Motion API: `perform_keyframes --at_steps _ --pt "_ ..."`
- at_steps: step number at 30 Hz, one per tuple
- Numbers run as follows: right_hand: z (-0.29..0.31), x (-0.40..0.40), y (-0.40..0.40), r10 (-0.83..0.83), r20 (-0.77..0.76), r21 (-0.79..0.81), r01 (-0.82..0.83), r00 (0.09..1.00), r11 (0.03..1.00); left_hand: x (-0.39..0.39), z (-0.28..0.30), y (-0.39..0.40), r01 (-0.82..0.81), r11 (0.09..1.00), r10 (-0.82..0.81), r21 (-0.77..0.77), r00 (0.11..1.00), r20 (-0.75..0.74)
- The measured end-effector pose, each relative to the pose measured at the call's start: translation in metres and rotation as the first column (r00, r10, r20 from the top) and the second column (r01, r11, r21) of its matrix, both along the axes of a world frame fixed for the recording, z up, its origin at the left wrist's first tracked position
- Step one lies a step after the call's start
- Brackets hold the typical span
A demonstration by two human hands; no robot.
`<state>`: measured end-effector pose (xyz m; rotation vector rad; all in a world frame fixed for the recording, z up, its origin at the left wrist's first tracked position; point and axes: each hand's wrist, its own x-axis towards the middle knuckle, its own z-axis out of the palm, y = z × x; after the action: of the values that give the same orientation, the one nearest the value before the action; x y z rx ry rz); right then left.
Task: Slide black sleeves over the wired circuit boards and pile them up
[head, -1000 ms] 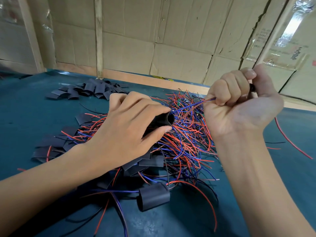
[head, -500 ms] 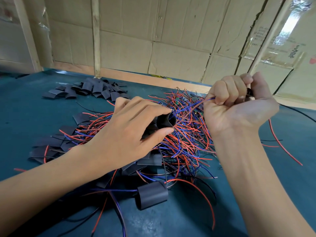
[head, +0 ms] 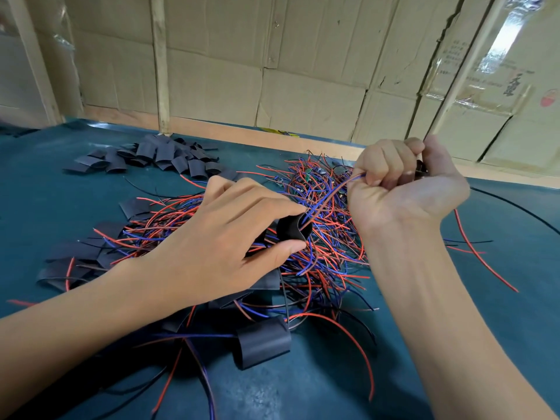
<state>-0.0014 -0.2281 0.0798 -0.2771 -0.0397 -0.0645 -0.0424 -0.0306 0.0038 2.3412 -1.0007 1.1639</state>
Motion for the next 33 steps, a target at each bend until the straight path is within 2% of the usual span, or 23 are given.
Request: perform_keyframes --at_steps 1,3,6,8,10,13,16,19,21,25,33 --pt "-0.001 -0.002 0.006 -0.008 0.073 0.088 0.002 0.997 0.996 -0.001 0.001 0.0 -0.009 1.0 0.009 -0.015 1.0 -0.003" --pt "-0.004 -0.005 0.015 -0.032 0.163 0.095 0.017 0.986 0.995 -0.002 0.002 -0.001 -0.039 0.998 0.038 -0.055 0.999 -0.014" --pt "-0.008 -0.009 0.025 0.0 0.278 -0.045 0.013 0.961 0.999 -0.002 0.008 -0.001 -0.105 0.986 0.099 -0.129 0.994 -0.046" --pt "-0.015 -0.011 0.034 0.056 0.336 -0.229 0.023 0.94 0.973 0.0 0.012 0.002 -0.15 0.974 0.141 -0.167 0.988 -0.067" --pt "-0.024 -0.012 0.045 0.069 0.363 -0.455 0.112 0.929 0.884 0.003 0.014 0.006 -0.192 0.973 0.187 -0.128 0.981 -0.049" --pt "-0.034 -0.009 0.054 0.007 0.381 -0.689 0.279 0.924 0.669 0.007 0.015 0.012 -0.236 0.971 0.238 -0.042 0.97 0.05" --pt "-0.035 -0.006 0.055 -0.046 0.356 -0.759 0.318 0.933 0.569 0.007 0.017 0.014 -0.206 0.976 0.211 -0.066 0.973 0.096" --pt "-0.036 -0.001 0.048 -0.128 0.384 -0.768 0.394 0.914 0.504 0.006 0.018 0.015 -0.166 0.978 0.174 -0.125 0.983 0.052" --pt "-0.037 0.002 0.043 -0.122 0.417 -0.752 0.417 0.901 0.511 0.006 0.019 0.016 -0.156 0.975 0.165 -0.159 0.985 0.045" --pt "-0.041 0.002 0.039 -0.064 0.411 -0.711 0.364 0.909 0.602 0.006 0.021 0.017 -0.136 0.974 0.159 -0.181 0.98 0.117" --pt "-0.041 -0.006 0.045 -0.084 0.471 -0.668 0.417 0.878 0.616 0.007 0.028 0.021 -0.094 0.97 0.148 -0.225 0.96 0.236"
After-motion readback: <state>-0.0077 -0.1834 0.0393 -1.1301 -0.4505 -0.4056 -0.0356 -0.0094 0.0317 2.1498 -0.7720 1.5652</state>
